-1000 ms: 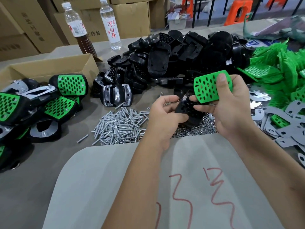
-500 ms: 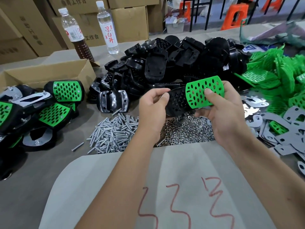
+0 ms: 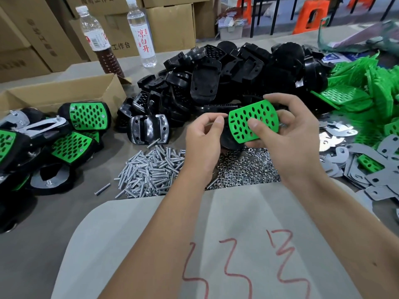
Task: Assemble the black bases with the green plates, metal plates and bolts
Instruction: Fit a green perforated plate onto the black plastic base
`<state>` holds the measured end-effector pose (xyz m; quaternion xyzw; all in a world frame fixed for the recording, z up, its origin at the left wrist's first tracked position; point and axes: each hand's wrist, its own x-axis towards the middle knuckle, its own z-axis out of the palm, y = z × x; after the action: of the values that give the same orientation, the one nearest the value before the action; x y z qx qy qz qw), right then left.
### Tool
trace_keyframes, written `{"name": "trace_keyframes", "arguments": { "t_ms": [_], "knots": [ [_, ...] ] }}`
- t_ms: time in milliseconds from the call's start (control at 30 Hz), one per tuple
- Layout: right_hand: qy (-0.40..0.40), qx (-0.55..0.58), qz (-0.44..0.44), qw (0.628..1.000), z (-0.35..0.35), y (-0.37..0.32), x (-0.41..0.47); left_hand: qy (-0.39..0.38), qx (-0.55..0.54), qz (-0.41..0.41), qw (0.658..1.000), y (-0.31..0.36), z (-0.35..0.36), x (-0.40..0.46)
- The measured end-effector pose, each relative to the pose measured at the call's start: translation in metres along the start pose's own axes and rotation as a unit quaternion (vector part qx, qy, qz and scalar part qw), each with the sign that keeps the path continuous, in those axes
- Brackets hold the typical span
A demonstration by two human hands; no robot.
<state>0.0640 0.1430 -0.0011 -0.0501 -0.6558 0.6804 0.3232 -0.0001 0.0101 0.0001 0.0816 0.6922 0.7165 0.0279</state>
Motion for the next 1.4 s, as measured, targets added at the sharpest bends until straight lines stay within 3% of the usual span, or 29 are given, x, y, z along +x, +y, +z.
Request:
{"name": "trace_keyframes", "arguments": {
  "t_ms": [233,633,1033,1200,1300,1400],
  "knots": [
    [0.003,-0.151,-0.022,0.988,-0.002,0.010,0.003,0.007,0.024,0.005,1.000,-0.004,0.002,0.001],
    [-0.002,-0.265,-0.024,0.964,0.004,0.005,-0.001,0.037,0.031,0.023,0.999,-0.008,0.002,0.003],
    [-0.030,-0.259,0.038,0.965,-0.005,0.004,0.004,-0.003,-0.003,-0.016,1.000,-0.002,0.000,0.001],
    [-0.013,-0.271,-0.001,0.962,-0.007,0.001,-0.001,-0.038,0.012,-0.011,0.999,-0.006,-0.003,-0.002],
    [0.018,-0.249,0.015,0.968,-0.013,0.002,0.002,-0.047,-0.033,-0.021,0.998,-0.004,-0.005,-0.003],
    [-0.024,-0.208,0.011,0.978,-0.014,0.003,0.003,-0.059,-0.053,-0.027,0.996,-0.002,-0.006,-0.003]
  ]
}}
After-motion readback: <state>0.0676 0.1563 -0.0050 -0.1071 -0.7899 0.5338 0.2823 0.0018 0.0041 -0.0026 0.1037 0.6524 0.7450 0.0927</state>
